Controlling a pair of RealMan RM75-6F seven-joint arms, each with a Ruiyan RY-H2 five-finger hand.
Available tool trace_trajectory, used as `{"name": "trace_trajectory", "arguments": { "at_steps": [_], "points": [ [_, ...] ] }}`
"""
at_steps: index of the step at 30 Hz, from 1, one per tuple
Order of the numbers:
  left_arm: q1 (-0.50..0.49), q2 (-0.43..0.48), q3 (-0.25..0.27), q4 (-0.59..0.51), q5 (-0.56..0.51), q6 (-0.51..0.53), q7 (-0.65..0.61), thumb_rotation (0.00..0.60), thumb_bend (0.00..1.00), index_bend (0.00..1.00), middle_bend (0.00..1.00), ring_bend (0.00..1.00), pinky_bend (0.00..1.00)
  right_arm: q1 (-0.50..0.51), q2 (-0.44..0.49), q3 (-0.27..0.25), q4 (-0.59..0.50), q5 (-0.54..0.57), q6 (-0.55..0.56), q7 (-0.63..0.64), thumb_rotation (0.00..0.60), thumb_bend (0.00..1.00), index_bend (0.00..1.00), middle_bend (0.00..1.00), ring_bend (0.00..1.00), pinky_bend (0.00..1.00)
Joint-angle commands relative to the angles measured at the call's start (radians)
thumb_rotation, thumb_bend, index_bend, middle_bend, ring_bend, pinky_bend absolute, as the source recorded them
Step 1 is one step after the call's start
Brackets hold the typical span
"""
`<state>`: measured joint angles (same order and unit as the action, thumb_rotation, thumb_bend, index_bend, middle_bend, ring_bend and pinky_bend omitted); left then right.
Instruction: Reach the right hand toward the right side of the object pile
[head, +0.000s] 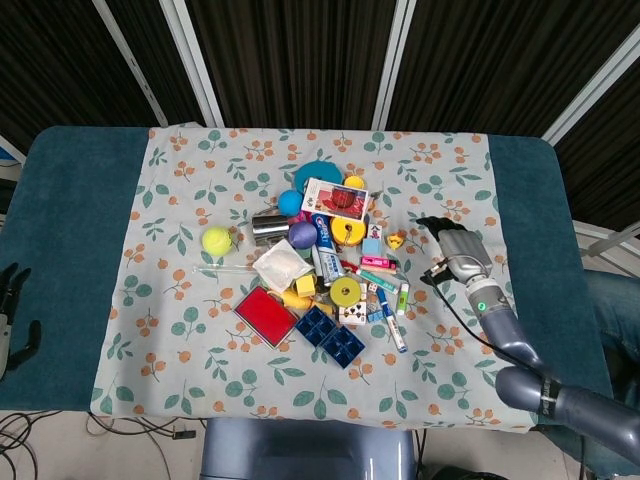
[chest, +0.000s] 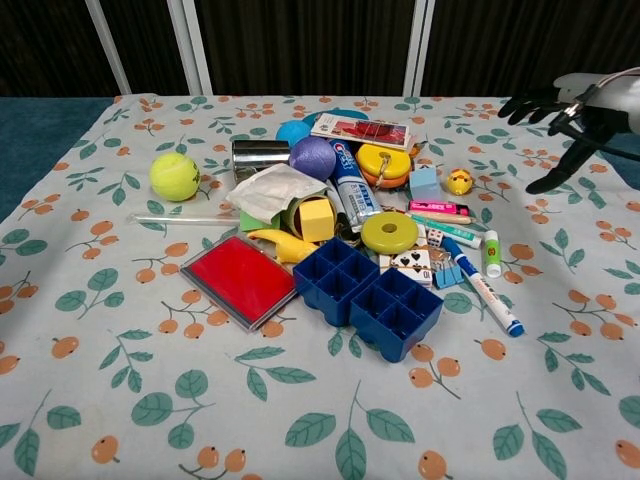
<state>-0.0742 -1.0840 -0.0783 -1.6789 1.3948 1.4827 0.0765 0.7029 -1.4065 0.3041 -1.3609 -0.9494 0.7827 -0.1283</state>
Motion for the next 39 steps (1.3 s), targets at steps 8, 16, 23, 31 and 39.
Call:
{"name": "trace_trajectory", "arguments": {
  "at_steps": [8, 16, 23, 31, 39],
  "points": [
    [0.002, -0.001, -0.005, -0.003, -0.017, 0.001, 0.015, 0.6, 0.51, 0.02, 0.0, 0.0, 0.04, 0.123, -0.151, 0.051, 0.149, 0.203, -0.093, 0.003, 0.6, 0.19, 0.2, 0.21, 0.14, 0.19],
    [-0.001, -0.001, -0.008, -0.003, -0.028, -0.007, 0.026, 0.6, 0.51, 0.02, 0.0, 0.0, 0.04, 0.167, -0.231, 0.066, 0.263, 0.232, -0.109, 0.036, 0.6, 0.19, 0.25, 0.27, 0.16, 0.19],
    [-0.003, 0.0, -0.008, -0.001, -0.031, -0.014, 0.027, 0.6, 0.51, 0.02, 0.0, 0.0, 0.04, 0.188, -0.283, 0.075, 0.33, 0.263, -0.117, 0.051, 0.6, 0.19, 0.25, 0.3, 0.17, 0.19],
    [-0.003, 0.002, -0.01, -0.003, -0.036, -0.016, 0.024, 0.6, 0.51, 0.02, 0.0, 0.0, 0.04, 0.193, -0.334, 0.073, 0.386, 0.243, -0.122, 0.085, 0.6, 0.19, 0.26, 0.32, 0.19, 0.19],
    [-0.005, 0.004, -0.012, -0.003, -0.046, -0.024, 0.022, 0.6, 0.51, 0.02, 0.0, 0.0, 0.04, 0.202, -0.384, 0.089, 0.449, 0.189, -0.106, 0.136, 0.6, 0.2, 0.28, 0.37, 0.24, 0.19]
  ]
}}
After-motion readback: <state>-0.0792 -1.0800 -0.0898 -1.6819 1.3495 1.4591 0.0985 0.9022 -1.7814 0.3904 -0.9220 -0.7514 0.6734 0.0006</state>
